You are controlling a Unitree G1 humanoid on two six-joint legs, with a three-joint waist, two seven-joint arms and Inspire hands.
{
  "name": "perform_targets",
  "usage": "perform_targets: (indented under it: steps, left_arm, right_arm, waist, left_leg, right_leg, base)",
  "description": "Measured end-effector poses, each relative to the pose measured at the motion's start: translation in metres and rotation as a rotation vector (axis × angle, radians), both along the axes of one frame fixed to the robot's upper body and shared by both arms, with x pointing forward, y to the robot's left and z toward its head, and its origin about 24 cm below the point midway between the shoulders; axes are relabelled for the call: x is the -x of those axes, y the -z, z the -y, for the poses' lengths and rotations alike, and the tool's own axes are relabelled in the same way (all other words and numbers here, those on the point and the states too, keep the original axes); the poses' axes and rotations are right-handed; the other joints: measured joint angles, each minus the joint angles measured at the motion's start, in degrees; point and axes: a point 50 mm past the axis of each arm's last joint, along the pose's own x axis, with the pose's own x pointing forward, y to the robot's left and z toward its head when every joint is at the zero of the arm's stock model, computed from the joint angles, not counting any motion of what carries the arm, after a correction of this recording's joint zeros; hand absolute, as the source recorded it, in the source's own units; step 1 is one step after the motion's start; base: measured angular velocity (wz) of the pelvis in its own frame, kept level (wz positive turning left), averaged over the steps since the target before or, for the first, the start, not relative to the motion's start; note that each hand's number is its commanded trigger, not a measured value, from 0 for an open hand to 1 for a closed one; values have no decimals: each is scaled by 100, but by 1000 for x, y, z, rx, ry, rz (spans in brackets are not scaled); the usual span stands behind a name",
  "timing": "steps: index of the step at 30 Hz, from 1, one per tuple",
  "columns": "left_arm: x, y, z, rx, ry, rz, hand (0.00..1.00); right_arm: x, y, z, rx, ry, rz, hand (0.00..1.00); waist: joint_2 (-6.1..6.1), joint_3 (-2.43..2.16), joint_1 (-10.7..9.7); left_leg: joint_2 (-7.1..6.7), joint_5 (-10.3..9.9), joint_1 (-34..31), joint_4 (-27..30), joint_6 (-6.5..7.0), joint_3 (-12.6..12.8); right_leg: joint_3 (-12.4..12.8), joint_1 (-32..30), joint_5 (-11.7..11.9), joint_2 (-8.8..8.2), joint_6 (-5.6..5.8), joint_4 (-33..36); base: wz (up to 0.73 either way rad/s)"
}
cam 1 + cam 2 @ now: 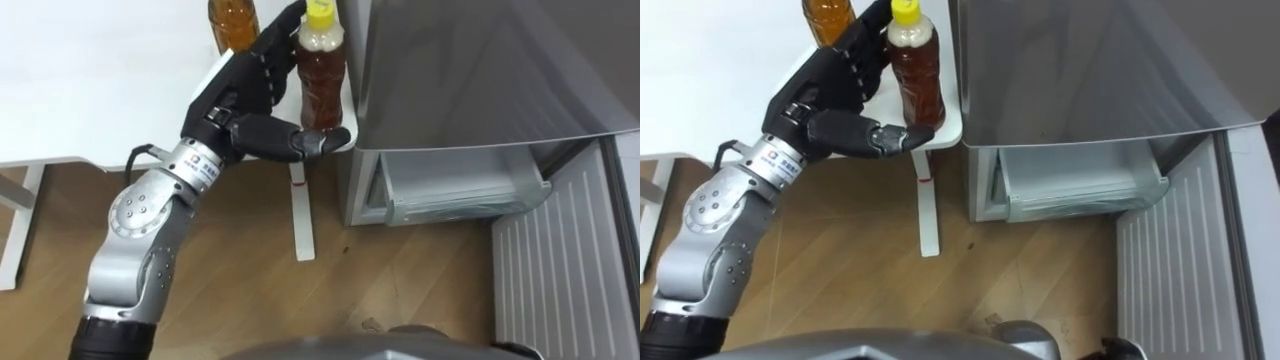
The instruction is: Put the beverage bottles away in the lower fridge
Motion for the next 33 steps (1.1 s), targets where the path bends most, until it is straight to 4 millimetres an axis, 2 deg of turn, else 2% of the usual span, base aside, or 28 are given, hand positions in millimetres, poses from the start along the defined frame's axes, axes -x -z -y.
perform_targets:
  steps: [7,10,13,23,29,33]
  left_arm:
    - [-4,5,-3,-4,-49,-26,0]
    - [-12,4,-4,-10,-75,-21,0]
    - [-19,-5,-3,-13,-79,13,0]
    - [-38,-30,-1,-5,-114,108,0]
    - [-43,-38,-4,-1,-150,135,0]
    - [-44,-40,-4,-1,-148,142,0]
  right_arm:
    - [0,1,-2,-4,0,-1,0]
    - [1,1,-4,-9,-2,-1,0]
    - [1,1,-4,-11,-4,-3,0]
    - [0,1,-4,-3,-8,12,0]
    - [2,0,-3,6,-9,19,0]
    - [3,0,-3,4,-8,16,0]
  waist:
    - [-3,3,-24]
    - [4,2,-34]
    - [7,27,-41]
    - [50,34,-115]
    - [65,16,-191]
    - [72,-24,-200]
  left_leg:
    - [1,0,-1,1,0,0]
    - [3,0,-5,2,0,-1]
    - [2,0,-9,0,0,-1]
    - [-1,0,-11,-2,0,-10]
    - [-2,0,-10,-4,0,-10]
    - [-2,0,0,-3,0,-10]
  right_leg:
    - [0,11,0,1,0,-18]
    - [-1,15,0,1,0,-22]
    - [2,13,0,1,1,-28]
    - [26,2,-1,5,1,-27]
    - [31,-3,-1,8,1,-26]
    - [36,-2,0,7,1,-20]
  base:
    - [0]
    - [0]
    - [0]
    - [-1]
    - [0]
    - [0]
